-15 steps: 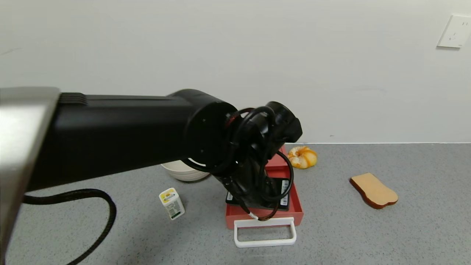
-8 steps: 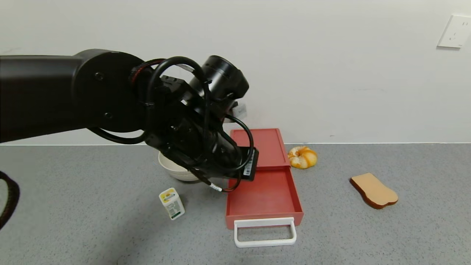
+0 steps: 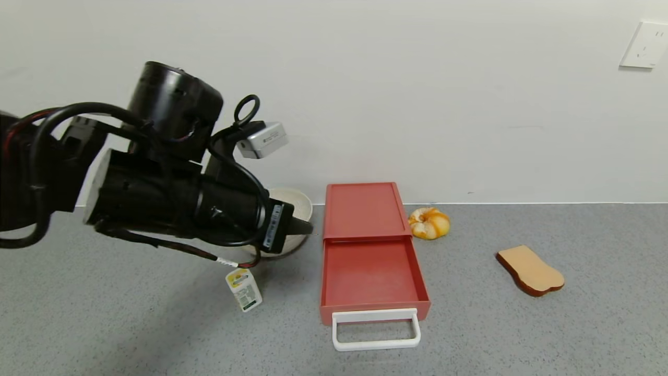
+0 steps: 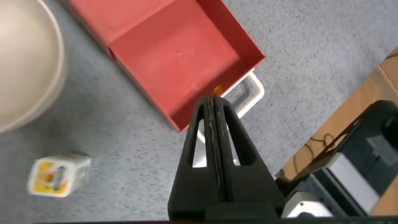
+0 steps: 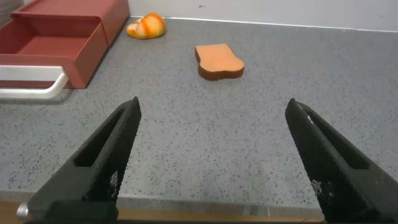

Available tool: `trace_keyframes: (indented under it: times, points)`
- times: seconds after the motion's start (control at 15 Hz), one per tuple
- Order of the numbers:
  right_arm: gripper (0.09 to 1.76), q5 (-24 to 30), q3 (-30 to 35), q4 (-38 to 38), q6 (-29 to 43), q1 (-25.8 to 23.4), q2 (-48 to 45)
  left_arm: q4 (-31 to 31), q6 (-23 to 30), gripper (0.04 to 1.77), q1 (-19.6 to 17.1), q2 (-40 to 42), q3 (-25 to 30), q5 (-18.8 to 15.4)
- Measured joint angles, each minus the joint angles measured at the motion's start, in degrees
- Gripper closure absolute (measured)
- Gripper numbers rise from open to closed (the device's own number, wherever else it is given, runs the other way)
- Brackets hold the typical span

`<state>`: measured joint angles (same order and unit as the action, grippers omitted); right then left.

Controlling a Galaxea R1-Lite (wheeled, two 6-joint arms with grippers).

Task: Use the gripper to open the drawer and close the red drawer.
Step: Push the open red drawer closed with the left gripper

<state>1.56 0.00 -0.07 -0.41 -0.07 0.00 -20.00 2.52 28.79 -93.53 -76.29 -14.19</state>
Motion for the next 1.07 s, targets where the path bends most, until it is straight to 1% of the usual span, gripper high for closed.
trace_keyframes:
  times: [0.2,0.47,0.53,0.6,0.87,0.93,1.07]
  points:
    - [0.14,0.0,0.0,0.0,0.0,0.0,0.0,5.3,-4.6,1.70,-3.6,5.0,6.7,-2.6]
    - [0.14,0.0,0.0,0.0,0.0,0.0,0.0,7.1,-13.8,1.70,-8.5,9.4,13.5,-8.1]
    - [0.14,0.0,0.0,0.0,0.0,0.0,0.0,8.2,-14.8,1.70,-9.5,10.2,14.7,-9.0]
    - [0.14,0.0,0.0,0.0,0.0,0.0,0.0,10.6,-15.3,1.70,-10.3,10.8,16.0,-9.4]
    - [0.14,0.0,0.0,0.0,0.0,0.0,0.0,20.9,-16.0,1.70,-11.9,11.9,22.1,-9.9]
    - [0.14,0.0,0.0,0.0,0.0,0.0,0.0,22.2,-16.3,1.70,-12.0,12.0,23.5,-9.9]
    - [0.14,0.0,0.0,0.0,0.0,0.0,0.0,23.0,-16.7,1.70,-12.0,12.2,24.9,-9.9]
